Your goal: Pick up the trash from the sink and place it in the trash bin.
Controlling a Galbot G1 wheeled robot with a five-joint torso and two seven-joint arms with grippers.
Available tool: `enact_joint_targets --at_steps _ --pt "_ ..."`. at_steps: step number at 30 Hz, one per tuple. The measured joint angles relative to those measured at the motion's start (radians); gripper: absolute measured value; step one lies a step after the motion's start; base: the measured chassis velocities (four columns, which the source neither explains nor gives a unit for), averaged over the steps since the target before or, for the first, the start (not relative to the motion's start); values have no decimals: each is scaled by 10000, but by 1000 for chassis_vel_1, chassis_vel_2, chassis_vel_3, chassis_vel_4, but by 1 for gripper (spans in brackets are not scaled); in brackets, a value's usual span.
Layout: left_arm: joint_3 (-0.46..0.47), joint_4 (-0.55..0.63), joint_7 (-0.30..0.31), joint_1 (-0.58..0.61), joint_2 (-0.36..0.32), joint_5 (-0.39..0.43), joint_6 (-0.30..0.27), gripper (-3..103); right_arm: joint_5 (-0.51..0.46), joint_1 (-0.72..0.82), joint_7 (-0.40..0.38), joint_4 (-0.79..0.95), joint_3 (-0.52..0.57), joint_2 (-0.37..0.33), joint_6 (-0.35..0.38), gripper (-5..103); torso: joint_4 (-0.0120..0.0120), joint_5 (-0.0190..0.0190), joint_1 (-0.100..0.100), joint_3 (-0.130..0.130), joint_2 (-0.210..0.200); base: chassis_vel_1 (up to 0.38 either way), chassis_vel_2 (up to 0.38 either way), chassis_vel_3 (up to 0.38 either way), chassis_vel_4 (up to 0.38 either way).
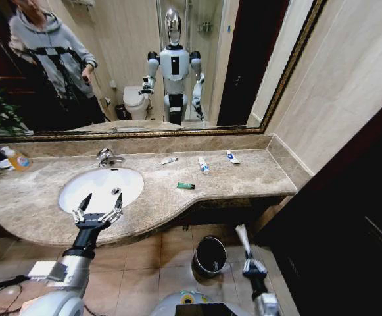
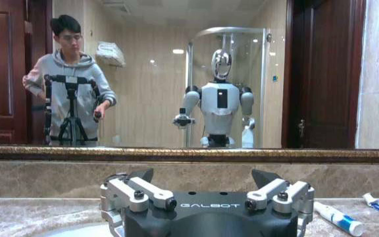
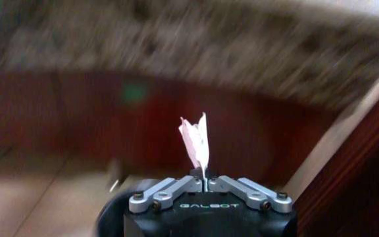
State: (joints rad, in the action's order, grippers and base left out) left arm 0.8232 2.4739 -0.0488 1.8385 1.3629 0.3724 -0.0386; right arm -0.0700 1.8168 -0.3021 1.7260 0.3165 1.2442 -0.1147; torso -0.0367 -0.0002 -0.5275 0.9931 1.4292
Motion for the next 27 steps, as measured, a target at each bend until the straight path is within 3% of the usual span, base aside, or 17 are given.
enact_joint_targets --at_steps 3,8,18,27 --pt "0 0 0 0 0 0 0 100 -809 -940 740 -884 -486 -29 1436 0 -1 4 0 1 0 0 0 0 0" --pt "0 0 -2 0 0 0 0 100 -479 -2588 1758 -2236 -978 186 2510 0 -2 0 -2 1 -2 0 0 0 0" --pt "0 0 0 0 0 0 0 100 220 -4267 2281 -4395 -1742 345 2781 0 -1 0 -2 1 -2 0 0 0 0" --pt "0 0 0 0 0 0 0 100 733 -6156 2362 -7058 -2309 722 2298 0 -1 1 -2 2 -2 0 0 0 0"
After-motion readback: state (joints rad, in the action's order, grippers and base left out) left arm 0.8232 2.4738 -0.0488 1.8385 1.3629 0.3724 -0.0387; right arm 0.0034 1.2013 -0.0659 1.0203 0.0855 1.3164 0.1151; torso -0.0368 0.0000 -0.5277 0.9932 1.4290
